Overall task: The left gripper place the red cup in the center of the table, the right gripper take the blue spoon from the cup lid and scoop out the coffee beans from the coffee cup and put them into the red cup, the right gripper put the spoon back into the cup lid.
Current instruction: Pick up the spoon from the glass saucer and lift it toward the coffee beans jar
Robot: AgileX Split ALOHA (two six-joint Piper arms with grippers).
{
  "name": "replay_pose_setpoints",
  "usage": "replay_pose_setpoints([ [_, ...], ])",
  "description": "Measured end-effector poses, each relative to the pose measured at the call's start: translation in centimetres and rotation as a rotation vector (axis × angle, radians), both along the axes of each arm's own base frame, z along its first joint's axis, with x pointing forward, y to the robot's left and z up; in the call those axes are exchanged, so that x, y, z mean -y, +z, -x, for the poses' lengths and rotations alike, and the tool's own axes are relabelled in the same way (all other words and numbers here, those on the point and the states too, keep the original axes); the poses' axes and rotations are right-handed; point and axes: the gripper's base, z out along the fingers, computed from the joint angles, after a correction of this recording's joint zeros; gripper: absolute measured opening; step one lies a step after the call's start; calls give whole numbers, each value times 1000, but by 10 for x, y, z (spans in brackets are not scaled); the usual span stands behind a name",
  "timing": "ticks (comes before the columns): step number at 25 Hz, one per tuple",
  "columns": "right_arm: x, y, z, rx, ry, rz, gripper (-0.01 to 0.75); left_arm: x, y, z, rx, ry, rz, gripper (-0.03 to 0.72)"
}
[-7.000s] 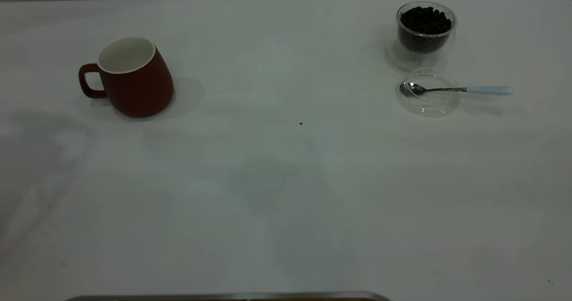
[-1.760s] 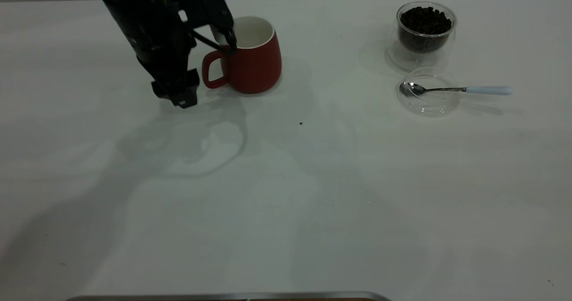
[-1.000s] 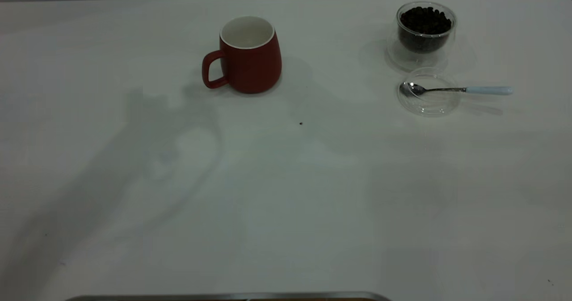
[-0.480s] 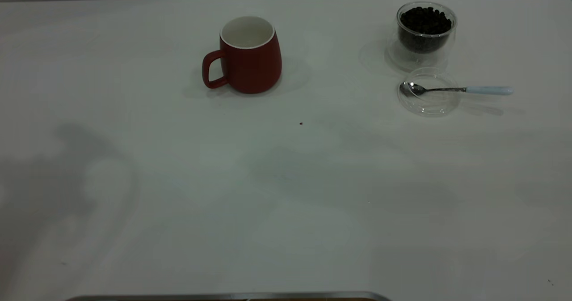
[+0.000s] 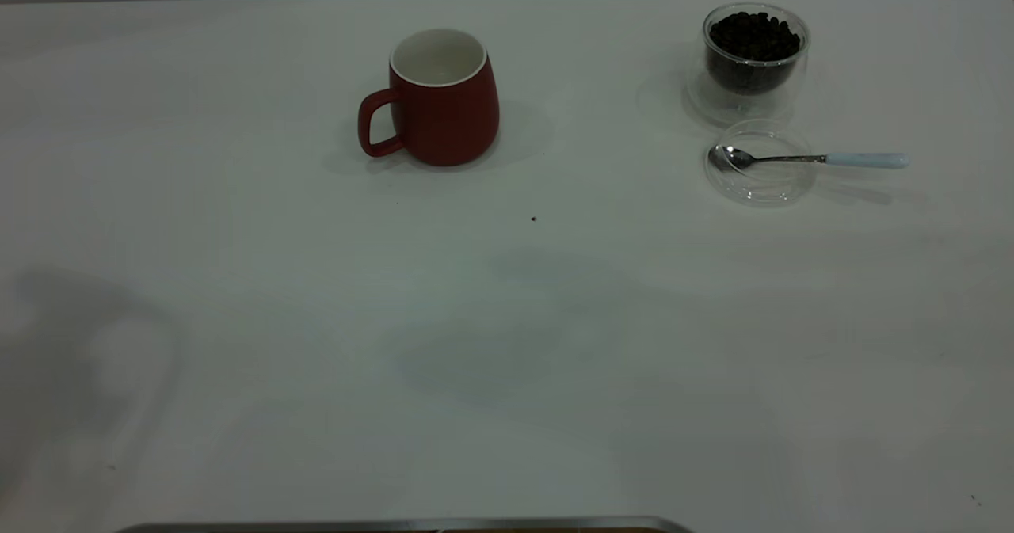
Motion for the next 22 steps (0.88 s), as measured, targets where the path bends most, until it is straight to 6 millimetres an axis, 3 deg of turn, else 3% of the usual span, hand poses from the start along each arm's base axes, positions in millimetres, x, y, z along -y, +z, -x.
replay_pose_setpoints([
  [5,0,0,0,0,0,1,591,-8,-33,41,-84,13,-24,444],
  [13,0,0,0,0,0,0,591,-9,-86,107,-194,70,75,444],
  [16,0,0,0,0,0,1,591,-11,-96,132,-160,75,104,444],
  [22,0,0,0,0,0,0,591,-17,-87,166,117,54,159,444],
])
